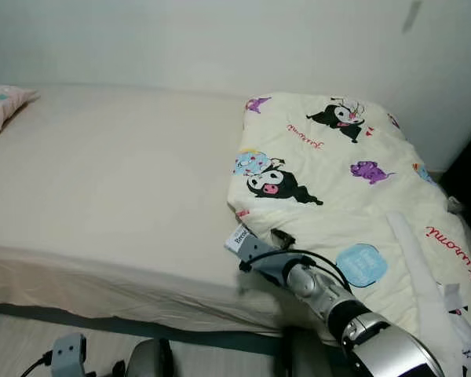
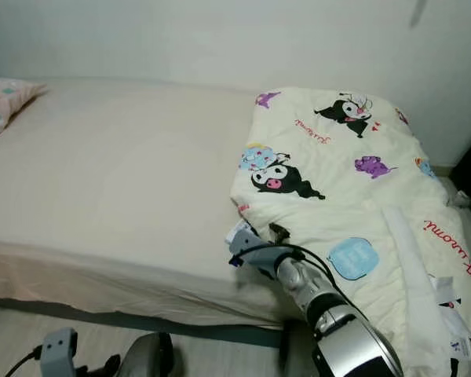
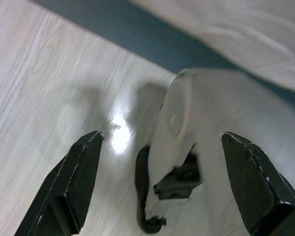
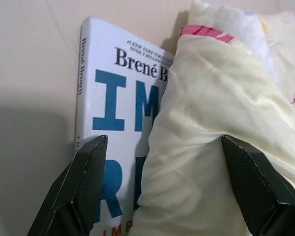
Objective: Clean up the room
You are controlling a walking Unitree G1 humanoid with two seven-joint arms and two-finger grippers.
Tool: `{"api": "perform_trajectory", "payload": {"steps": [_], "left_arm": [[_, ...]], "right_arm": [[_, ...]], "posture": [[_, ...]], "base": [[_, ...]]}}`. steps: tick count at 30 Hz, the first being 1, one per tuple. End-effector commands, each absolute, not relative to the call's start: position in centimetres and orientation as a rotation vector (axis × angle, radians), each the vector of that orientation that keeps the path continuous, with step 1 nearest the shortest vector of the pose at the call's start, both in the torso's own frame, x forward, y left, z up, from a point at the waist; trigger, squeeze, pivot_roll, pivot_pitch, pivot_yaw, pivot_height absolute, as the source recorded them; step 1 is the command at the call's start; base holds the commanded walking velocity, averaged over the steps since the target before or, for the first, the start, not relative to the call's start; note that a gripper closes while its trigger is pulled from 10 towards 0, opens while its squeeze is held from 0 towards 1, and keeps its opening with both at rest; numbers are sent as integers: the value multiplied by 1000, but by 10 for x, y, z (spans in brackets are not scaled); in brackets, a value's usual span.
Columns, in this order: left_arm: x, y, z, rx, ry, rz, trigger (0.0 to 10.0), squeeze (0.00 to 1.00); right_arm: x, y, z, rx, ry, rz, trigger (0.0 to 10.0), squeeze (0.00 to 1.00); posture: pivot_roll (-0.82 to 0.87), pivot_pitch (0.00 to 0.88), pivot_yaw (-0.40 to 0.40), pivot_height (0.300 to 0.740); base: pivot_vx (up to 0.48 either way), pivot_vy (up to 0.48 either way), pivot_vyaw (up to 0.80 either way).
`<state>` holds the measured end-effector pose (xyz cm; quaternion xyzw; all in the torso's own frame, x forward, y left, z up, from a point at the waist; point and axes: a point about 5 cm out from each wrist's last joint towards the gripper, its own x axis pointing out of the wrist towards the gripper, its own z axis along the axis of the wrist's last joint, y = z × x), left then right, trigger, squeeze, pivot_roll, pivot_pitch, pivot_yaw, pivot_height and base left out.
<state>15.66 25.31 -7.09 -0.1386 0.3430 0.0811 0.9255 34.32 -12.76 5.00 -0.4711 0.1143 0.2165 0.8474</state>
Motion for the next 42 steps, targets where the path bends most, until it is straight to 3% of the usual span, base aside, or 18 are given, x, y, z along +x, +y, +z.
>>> {"api": "perform_trajectory", "payload": {"steps": [1, 5, 9, 12, 19, 24, 25, 35, 42], "left_arm": [[149, 260, -71, -277, 709, 177, 10000, 0], [147, 261, -72, -276, 709, 176, 10000, 0], [145, 264, -69, -261, 689, 160, 10000, 0], [147, 267, -66, -255, 672, 156, 10000, 0], [155, 274, -56, -258, 598, 152, 10000, 0], [156, 273, -55, -258, 586, 147, 10000, 0], [157, 272, -55, -260, 582, 144, 10000, 0], [156, 268, -55, -271, 578, 139, 10000, 0], [155, 267, -56, -275, 580, 138, 10000, 0]], "right_arm": [[340, -132, 44, -994, 281, 446, 10000, 0], [338, -131, 42, -974, 297, 452, 10000, 0], [336, -115, 41, -841, 300, 502, 10000, 0], [339, -113, 44, -862, 288, 485, 10000, 0], [349, -132, 54, -1194, 241, 381, 10000, 0], [350, -139, 53, -1244, 272, 363, 9765, 0], [349, -143, 52, -1264, 287, 356, 275, 0], [352, -157, 56, -1284, 314, 316, 0, 0], [353, -150, 59, -1256, 261, 341, 0, 0]], "posture": [[145, 180, -17, 518], [152, 192, -14, 518], [182, 227, -1, 518], [182, 227, -1, 518], [204, 254, 1, 518], [203, 260, -1, 518], [203, 262, -3, 518], [196, 266, -8, 518], [190, 259, -11, 518]], "base": [[0, 0, 0], [0, 0, 0], [0, 0, 0], [0, 0, 0], [0, 0, 0], [0, 0, 0], [0, 0, 0], [0, 0, 0], [0, 0, 0]]}}
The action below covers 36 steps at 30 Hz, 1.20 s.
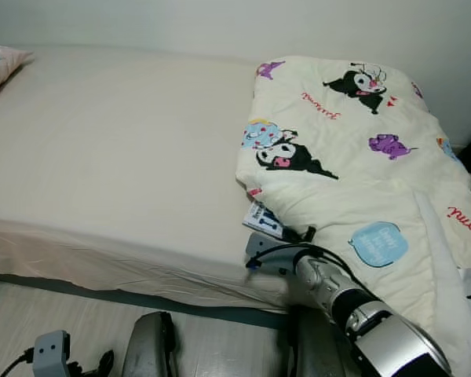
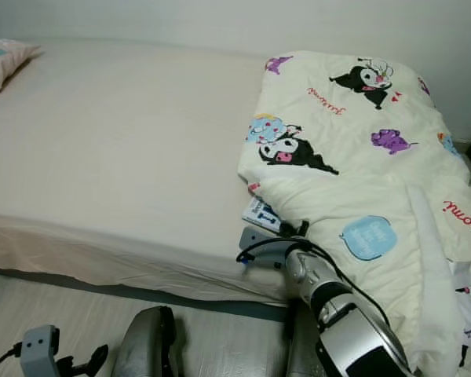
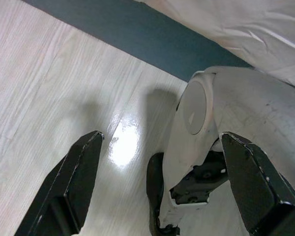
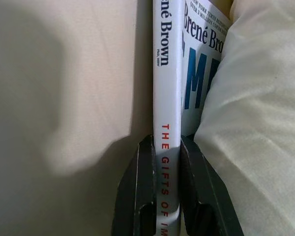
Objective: Clean up the room
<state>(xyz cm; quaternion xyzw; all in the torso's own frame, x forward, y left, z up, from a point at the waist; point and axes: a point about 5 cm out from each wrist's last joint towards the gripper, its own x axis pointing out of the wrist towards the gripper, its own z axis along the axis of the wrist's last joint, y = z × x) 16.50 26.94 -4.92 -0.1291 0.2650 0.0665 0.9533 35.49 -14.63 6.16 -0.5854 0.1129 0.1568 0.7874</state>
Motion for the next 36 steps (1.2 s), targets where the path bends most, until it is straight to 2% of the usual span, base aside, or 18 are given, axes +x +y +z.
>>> {"api": "perform_trajectory", "payload": {"steps": [1, 4, 5, 7, 8, 9, 11, 13, 14, 15, 17, 23, 25, 26, 27, 28, 32, 36], "left_arm": [[157, 264, -56, -280, 580, 135, 10000, 0], [160, 261, -56, -285, 580, 132, 10000, 0], [163, 258, -57, -289, 579, 128, 10000, 0], [166, 256, -57, -293, 578, 125, 10000, 0], [166, 256, -57, -293, 578, 125, 10000, 0], [170, 254, -56, -297, 577, 122, 10000, 0], [170, 254, -56, -297, 577, 122, 10000, 0], [181, 249, -54, -308, 564, 120, 10000, 0], [181, 249, -54, -308, 564, 120, 10000, 0], [190, 247, -51, -317, 549, 124, 10000, 0], [205, 246, -44, -330, 511, 135, 10000, 0], [221, 250, -33, -339, 452, 157, 10000, 0], [252, 267, -2, -351, 308, 208, 10000, 0], [252, 267, -2, -351, 308, 208, 10000, 0], [268, 278, 18, -366, 216, 239, 10000, 0], [277, 285, 31, -378, 158, 258, 10000, 0], [303, 300, 76, -400, -18, 236, 10000, 0], [308, 298, 83, -410, -44, 206, 10000, 0]], "right_arm": [[354, -136, 62, -1139, 216, 387, 0, 0], [354, -124, 66, -1001, 186, 430, 0, 0], [356, -112, 73, -844, 149, 456, 0, 0], [357, -103, 81, -703, 122, 482, 0, 0], [357, -103, 81, -703, 122, 482, 0, 0], [360, -90, 92, -534, 83, 532, 0, 0], [360, -90, 92, -534, 83, 532, 0, 0], [359, -62, 120, -161, -6, 677, 0, 0], [359, -62, 120, -161, -6, 677, 0, 0], [354, -49, 132, 15, -42, 758, 0, 0], [344, -34, 139, 175, -66, 849, 0, 0], [336, -26, 129, 219, -34, 868, 0, 0], [320, -18, 102, 226, 40, 894, 824, 0], [320, -18, 102, 226, 40, 894, 824, 0], [313, -16, 89, 203, 86, 907, 5961, 0], [309, -15, 80, 186, 115, 916, 10000, 0], [307, -24, 76, 303, 131, 892, 10000, 0], [307, -28, 76, 317, 131, 882, 10000, 0]], "posture": [[179, 244, -15, 518], [171, 235, -16, 518], [165, 229, -18, 518], [161, 223, -18, 518], [161, 223, -18, 518], [144, 197, -20, 518], [144, 197, -20, 518], [115, 148, -29, 518], [115, 148, -29, 518], [106, 126, -33, 518], [94, 99, -37, 518], [80, 76, -38, 518], [50, 34, -43, 518], [50, 34, -43, 518], [40, 25, -39, 518], [36, 23, -36, 518], [30, 5, -16, 533], [29, 0, -14, 543]], "base": [[0, 0, 0], [0, 0, 0], [0, 0, 0], [0, 0, 0], [0, 0, 0], [0, 0, 0], [0, 0, 0], [0, 0, 0], [0, 0, 0], [0, 0, 0], [0, 0, 0], [0, 0, 0], [0, 0, 0], [0, 0, 0], [0, 0, 0], [0, 0, 0], [0, 0, 0], [0, 0, 0]]}}
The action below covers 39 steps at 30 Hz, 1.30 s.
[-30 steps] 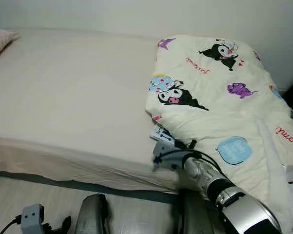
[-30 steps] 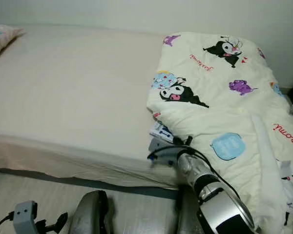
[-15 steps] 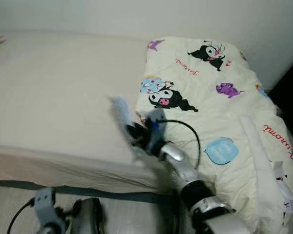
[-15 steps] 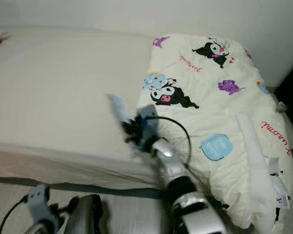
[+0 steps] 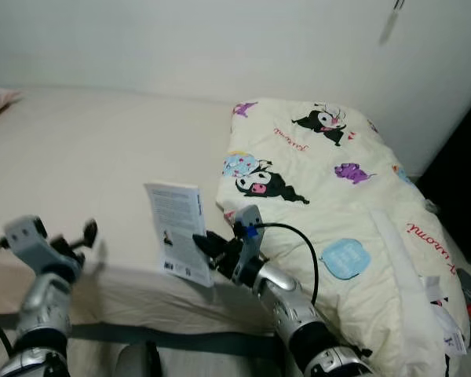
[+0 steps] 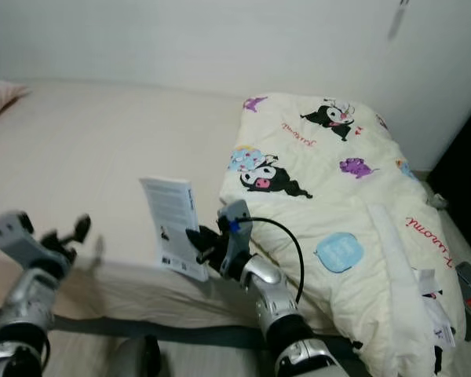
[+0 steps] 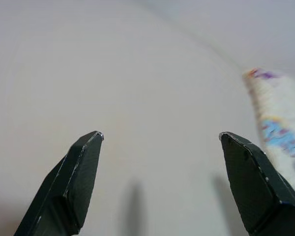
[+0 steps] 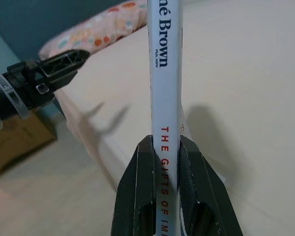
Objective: Clean up the room
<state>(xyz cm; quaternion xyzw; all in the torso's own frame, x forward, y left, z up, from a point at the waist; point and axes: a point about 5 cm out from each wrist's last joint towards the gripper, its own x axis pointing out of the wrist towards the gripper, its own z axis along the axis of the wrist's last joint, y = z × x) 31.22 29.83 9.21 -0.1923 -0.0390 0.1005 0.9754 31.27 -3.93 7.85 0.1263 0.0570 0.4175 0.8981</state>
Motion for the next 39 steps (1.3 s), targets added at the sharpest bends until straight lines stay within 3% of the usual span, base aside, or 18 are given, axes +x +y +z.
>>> {"api": "perform_trajectory", "payload": {"steps": [1, 8, 11, 18, 27, 39], "left_arm": [[309, 296, 83, -415, -45, 193, 10000, 0], [306, 283, 68, -436, 10, 176, 10000, 0], [284, 271, 27, -463, 171, 221, 10000, 0], [258, 273, -1, -480, 305, 296, 10000, 0], [208, 276, -41, -505, 493, 409, 10000, 0], [199, 280, -46, -505, 543, 439, 10000, 0]], "right_arm": [[307, -30, 77, 321, 134, 880, 10000, 0], [313, -39, 79, 303, 140, 857, 10000, 0], [320, -50, 75, 257, 165, 814, 10000, 0], [322, -56, 71, 220, 197, 785, 10000, 0], [320, -60, 60, 159, 238, 736, 10000, 0], [316, -54, 58, 157, 232, 777, 10000, 0]], "posture": [[29, 0, -14, 548], [37, 0, -26, 563], [51, 0, -48, 583], [61, 0, -59, 608], [44, 0, -57, 608], [45, 0, -48, 608]], "base": [[0, 0, 0], [0, 0, 0], [0, 0, 0], [0, 0, 0], [0, 0, 0], [-157, 0, 0]]}}
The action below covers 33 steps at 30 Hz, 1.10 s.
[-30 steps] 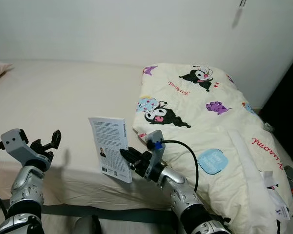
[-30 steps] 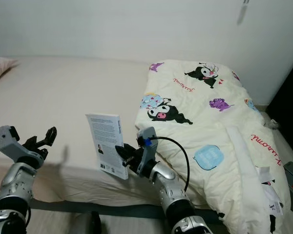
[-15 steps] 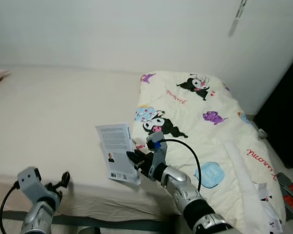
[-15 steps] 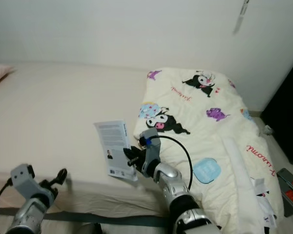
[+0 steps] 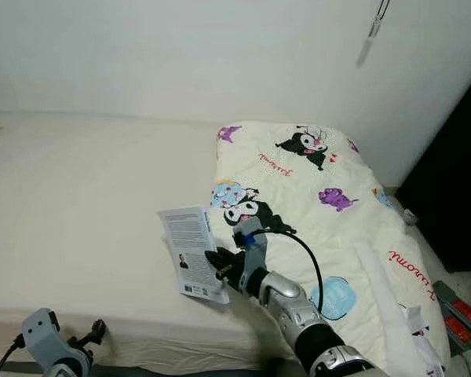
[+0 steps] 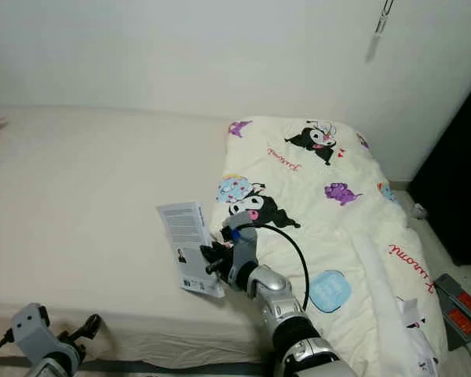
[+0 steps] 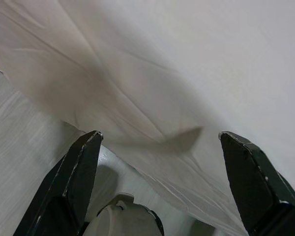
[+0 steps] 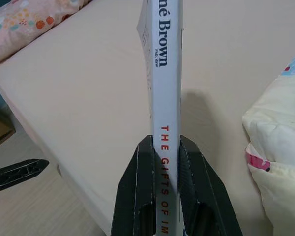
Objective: Clean up the room
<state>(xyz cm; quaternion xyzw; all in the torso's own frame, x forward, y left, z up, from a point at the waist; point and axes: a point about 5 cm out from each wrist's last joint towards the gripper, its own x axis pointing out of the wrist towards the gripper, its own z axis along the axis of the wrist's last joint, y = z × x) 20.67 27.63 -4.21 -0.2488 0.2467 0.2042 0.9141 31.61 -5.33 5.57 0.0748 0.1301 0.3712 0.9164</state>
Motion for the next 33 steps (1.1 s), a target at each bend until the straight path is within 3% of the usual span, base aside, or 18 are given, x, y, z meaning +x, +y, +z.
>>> {"api": "perform_trajectory", "payload": {"steps": [1, 8, 23, 33], "left_arm": [[199, 280, -46, -505, 543, 439, 10000, 0], [199, 279, -46, -497, 533, 437, 10000, 0], [171, 263, -69, -488, 686, 442, 10000, 0], [158, 260, -76, -493, 739, 459, 10000, 0]], "right_arm": [[316, -54, 58, 157, 232, 777, 10000, 0], [315, -55, 60, 173, 211, 808, 10000, 0], [311, -50, 60, 149, 209, 879, 10000, 0], [310, -50, 60, 153, 207, 888, 10000, 0]], "posture": [[45, 0, -48, 608], [45, 0, -50, 628], [53, 0, -61, 693], [52, 0, -62, 740]], "base": [[-439, 0, 0], [0, 0, 0], [0, 0, 0], [-405, 0, 0]]}}
